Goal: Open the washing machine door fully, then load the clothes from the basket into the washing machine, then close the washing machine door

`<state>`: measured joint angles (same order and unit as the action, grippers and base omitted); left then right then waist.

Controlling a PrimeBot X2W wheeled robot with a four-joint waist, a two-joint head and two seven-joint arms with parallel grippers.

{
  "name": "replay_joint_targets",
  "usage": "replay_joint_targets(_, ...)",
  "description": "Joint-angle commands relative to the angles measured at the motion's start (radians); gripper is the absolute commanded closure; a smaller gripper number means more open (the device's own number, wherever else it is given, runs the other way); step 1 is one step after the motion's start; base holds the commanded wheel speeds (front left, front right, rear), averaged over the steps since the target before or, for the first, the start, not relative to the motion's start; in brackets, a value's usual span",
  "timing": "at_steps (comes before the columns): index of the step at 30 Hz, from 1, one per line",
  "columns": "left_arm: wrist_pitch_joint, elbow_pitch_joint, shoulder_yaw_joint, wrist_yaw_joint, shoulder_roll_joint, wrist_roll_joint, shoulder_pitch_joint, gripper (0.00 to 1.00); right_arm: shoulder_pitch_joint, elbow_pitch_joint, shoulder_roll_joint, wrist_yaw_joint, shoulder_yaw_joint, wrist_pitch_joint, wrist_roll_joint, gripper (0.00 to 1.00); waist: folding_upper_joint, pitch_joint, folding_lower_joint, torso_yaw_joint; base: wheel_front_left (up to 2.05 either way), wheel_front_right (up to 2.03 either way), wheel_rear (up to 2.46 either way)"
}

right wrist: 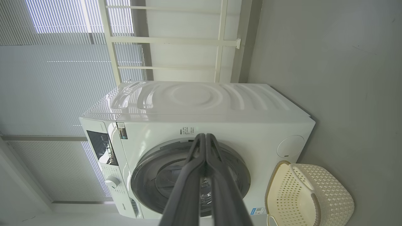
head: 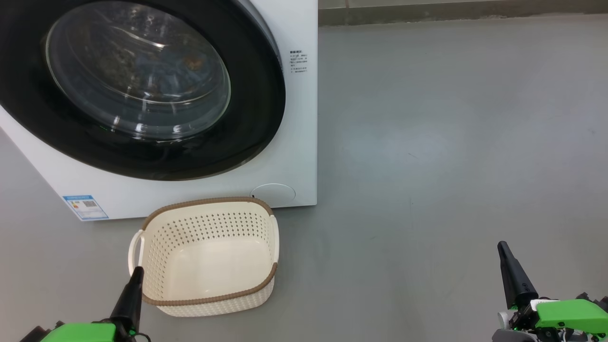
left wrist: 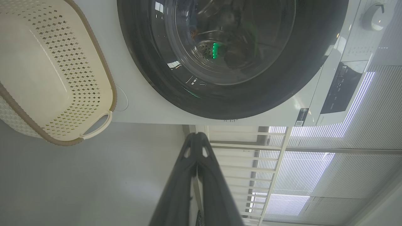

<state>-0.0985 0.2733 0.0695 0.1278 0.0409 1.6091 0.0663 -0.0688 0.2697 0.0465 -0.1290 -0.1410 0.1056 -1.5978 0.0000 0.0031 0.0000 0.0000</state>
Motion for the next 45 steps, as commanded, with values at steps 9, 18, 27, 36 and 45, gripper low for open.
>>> replay_joint_targets(9, -0.008, -0.028, 0.036, 0.003, 0.016, 0.007, 0.041, 1.00, -0.039, -0.025, 0.004, -0.002, 0.027, 0.008, -0.011, 1.00, 0.0000, 0.000, 0.0000, 0.000, 0.00, 0.00, 0.00)
replay_joint_targets(18, -0.009, -0.028, 0.037, 0.003, 0.015, 0.006, 0.041, 1.00, -0.039, -0.025, 0.004, -0.002, 0.027, 0.008, -0.011, 1.00, 0.0000, 0.000, 0.0000, 0.000, 0.00, 0.00, 0.00)
replay_joint_targets(27, -0.010, -0.028, 0.038, 0.003, 0.015, 0.005, 0.041, 1.00, -0.039, -0.025, 0.004, -0.002, 0.027, 0.008, -0.011, 1.00, 0.0000, 0.000, 0.0000, 0.000, 0.00, 0.00, 0.00)
replay_joint_targets(36, -0.010, -0.028, 0.039, 0.003, 0.014, 0.004, 0.041, 1.00, -0.039, -0.025, 0.004, -0.002, 0.027, 0.008, -0.011, 1.00, 0.0000, 0.000, 0.0000, 0.000, 0.00, 0.00, 0.00)
replay_joint_targets(45, -0.011, -0.028, 0.040, 0.003, 0.013, 0.003, 0.041, 1.00, -0.039, -0.025, 0.004, -0.002, 0.027, 0.008, -0.011, 1.00, 0.0000, 0.000, 0.0000, 0.000, 0.00, 0.00, 0.00)
